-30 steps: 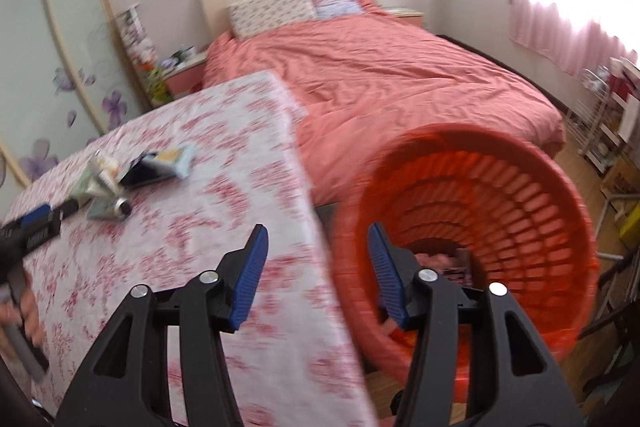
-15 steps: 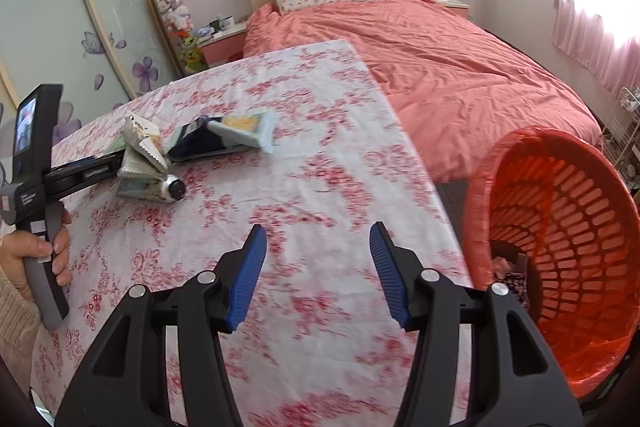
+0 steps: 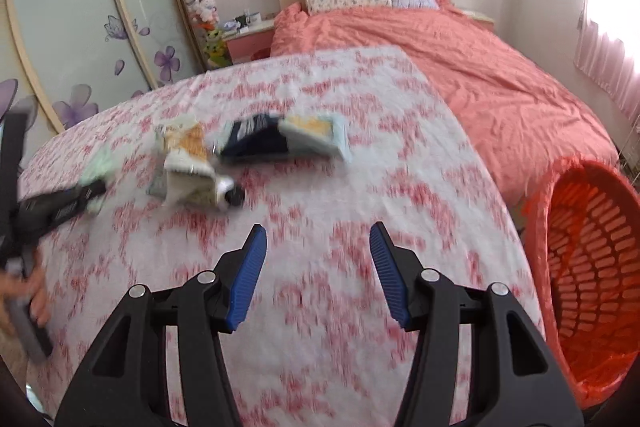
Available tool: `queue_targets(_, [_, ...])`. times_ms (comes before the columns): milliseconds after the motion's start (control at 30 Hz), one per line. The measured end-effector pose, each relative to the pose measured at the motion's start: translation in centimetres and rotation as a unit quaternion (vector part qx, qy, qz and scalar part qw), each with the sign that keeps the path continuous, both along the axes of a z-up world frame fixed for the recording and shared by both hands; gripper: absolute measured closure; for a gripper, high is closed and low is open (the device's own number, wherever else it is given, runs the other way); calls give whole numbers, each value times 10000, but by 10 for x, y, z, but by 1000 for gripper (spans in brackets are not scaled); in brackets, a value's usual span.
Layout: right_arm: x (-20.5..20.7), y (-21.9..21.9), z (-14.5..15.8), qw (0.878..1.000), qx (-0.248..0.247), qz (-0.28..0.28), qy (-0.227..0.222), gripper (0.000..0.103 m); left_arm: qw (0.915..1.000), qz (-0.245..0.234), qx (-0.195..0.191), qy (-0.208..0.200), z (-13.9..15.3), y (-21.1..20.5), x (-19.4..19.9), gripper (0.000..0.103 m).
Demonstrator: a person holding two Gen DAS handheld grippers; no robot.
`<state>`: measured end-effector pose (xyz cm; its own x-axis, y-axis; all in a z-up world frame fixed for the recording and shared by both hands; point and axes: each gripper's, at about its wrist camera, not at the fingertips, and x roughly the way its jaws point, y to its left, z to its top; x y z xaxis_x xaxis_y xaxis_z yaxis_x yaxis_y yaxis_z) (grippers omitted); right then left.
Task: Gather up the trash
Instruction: 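Grasp the mint-green cloth with the left tool, then lift the mint-green cloth with the left tool while the right tool grasps the blue snack bag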
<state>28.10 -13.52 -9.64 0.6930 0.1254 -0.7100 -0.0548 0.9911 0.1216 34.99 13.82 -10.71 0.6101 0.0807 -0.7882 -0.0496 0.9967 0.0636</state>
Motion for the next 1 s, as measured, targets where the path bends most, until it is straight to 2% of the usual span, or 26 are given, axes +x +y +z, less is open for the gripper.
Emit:
queue_targets(133, [36,6,3,9997,-199,-52,-140,49,9999,103,-74,-3,-2,6,-6,76])
queue_targets(333, [72,16,-3,9988,-443,225,33,50,9999,87,17,-54,-4,-1,-7,71])
queue_targets(400, [78,16,-7,9980,-549,268,138,67,9999,52,63,-65,-5,-3,-6,70])
queue_targets(533, [72,13,-7,9987,-439,236,131,87,10000,59,38,-69,-5,-4,-5,69])
queue_targets(833, [36,13,0,9981,-113,356,489,87,9998,67,-176,-19,-1,0,-10,69])
queue_targets(900, [29,11,2,9982,-42,372,474,87,9998,73,-205,-17,-1,1,-13,69])
queue_targets(933, [28,10,4,9987,-85,324,391,87,9998,78,-196,-20,-1,1,-13,66])
queue_targets(967, [31,9,5,9990,-162,279,319,80,9998,86,-193,-26,0,1,-14,60])
queue_targets(1000, [33,9,7,9991,-244,220,253,57,9998,115,-180,-34,0,1,-15,58])
